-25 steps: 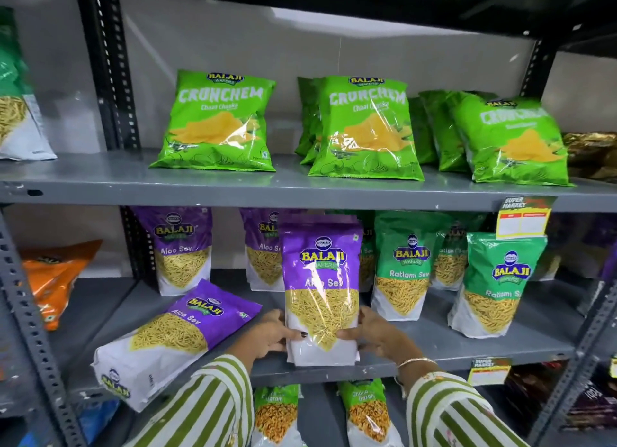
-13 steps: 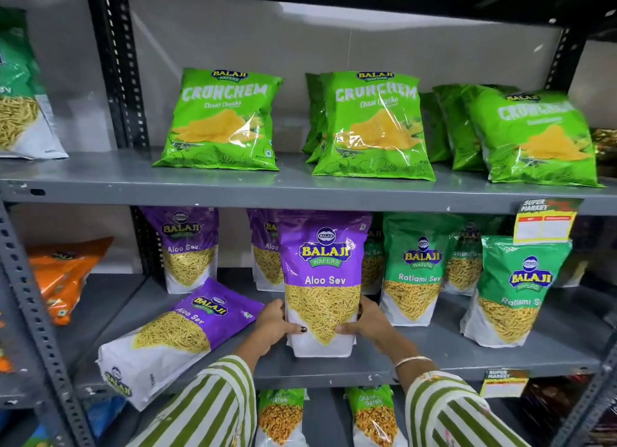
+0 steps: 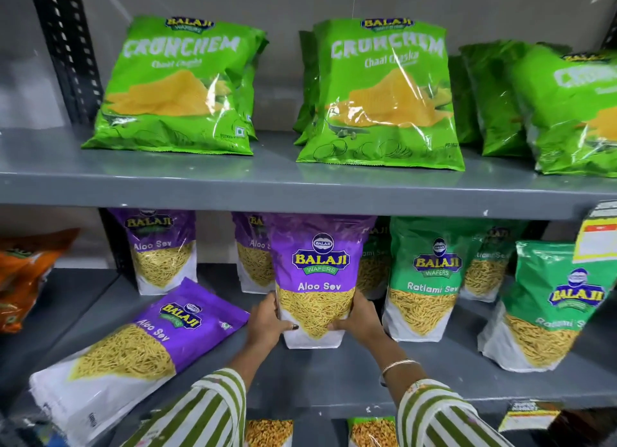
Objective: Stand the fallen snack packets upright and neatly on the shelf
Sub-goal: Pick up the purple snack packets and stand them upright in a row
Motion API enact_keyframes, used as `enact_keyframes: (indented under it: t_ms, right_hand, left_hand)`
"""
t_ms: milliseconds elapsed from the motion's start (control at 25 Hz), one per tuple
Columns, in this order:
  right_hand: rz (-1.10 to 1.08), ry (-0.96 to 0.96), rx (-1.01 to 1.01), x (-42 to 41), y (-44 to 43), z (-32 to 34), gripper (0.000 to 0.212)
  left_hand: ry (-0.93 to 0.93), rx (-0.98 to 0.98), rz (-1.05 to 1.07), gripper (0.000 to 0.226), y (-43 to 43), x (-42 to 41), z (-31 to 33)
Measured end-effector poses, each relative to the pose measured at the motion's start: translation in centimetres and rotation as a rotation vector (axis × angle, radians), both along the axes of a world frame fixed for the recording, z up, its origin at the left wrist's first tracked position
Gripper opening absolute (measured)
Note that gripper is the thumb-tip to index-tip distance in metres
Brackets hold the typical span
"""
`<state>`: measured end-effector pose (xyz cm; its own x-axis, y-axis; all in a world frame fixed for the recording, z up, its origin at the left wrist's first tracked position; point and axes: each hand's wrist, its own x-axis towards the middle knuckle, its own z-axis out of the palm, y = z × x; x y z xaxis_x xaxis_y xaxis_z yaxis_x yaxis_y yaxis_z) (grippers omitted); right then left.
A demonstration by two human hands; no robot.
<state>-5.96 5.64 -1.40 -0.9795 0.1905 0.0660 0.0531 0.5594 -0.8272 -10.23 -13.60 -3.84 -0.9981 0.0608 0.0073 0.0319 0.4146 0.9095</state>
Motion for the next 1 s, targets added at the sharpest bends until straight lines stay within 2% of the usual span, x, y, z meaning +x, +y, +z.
enact_keyframes:
  t_ms: [160,320,440,520,560,640,760,880,1000]
  right_hand:
    - [-0.008,-0.034,-0.036,-0.6,0.3,-1.2,0.083]
    - [0.004,-0.035,-0.049,-0.5,0.3,-1.1,0.090]
    - [0.042,-0.107,-0.049,-1.0,0.6,-1.3,0.096]
    - [0.050,-0.233,0.017,-1.0,0.6,-1.0,0.087]
    - [0.054,-0.324,0.071,-0.9,0.6,-0.6,0.070]
    - [0.072,-0.533,0.095,0.2,0.2,1.2,0.017]
    - [0.111,-0.666,0.078,1.0,-2.0,3.1,0.028]
    - [0.046,-0.590,0.084,0.2,-6.8,3.6,0.033]
    - [0.088,-0.646,-0.074,0.2,-14.0,2.9,0.034]
  left_hand:
    - [0.034,-0.036,-0.002,0.064,0.4,-0.3,-0.7]
    - [0.029,-0.102,0.006,0.066,0.3,-0.3,-0.5]
    - [-0.003,-0.146,-0.023,0.084,0.2,-0.1,-0.3]
    - [-0.029,-0.182,-0.037,0.099,-0.4,0.6,0.5]
    - [-0.034,-0.204,-0.021,0.100,-1.0,1.0,1.0]
    - [-0.025,-0.226,0.036,0.092,-3.0,1.9,2.3]
    - [0.005,-0.295,0.155,0.070,-8.3,3.0,4.2]
    - [-0.054,-0.363,0.285,0.047,-16.1,3.1,5.5]
    - [-0.190,-0.436,0.268,0.044,-23.7,2.3,5.8]
